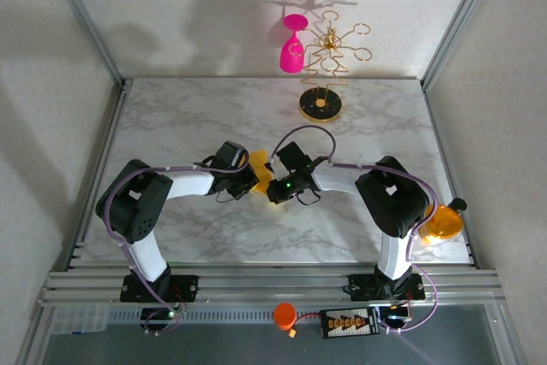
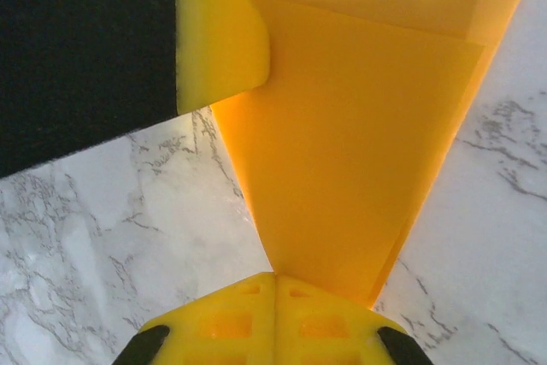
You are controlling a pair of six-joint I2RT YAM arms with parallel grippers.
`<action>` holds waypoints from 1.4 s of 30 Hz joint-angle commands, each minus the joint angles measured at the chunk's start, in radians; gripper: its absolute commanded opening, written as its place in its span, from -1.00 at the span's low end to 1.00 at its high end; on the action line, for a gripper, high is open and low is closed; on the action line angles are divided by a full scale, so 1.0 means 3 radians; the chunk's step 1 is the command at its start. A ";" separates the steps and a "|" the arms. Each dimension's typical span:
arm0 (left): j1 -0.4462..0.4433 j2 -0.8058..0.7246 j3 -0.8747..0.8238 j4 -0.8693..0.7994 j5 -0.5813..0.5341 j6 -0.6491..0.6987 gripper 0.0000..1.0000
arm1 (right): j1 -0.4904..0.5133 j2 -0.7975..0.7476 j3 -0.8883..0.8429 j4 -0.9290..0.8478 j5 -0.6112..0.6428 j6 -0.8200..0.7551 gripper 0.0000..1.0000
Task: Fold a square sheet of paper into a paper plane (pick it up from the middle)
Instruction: Third fold the triangle at the center of the table.
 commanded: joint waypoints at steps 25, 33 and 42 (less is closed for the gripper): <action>0.0044 0.0049 0.0148 -0.0128 -0.0012 0.0504 -0.82 | -0.0120 0.0127 -0.0308 0.0160 -0.0114 0.0215 -0.95; -0.0059 -0.0385 0.0027 0.0223 0.0032 0.0741 -0.71 | -0.0136 0.0157 -0.0273 0.0073 -0.0059 0.0330 -0.96; -0.0236 -0.0313 -0.0158 0.0395 0.0084 0.0749 -0.83 | -0.0146 0.0184 -0.0219 -0.0036 -0.0044 0.0364 -0.97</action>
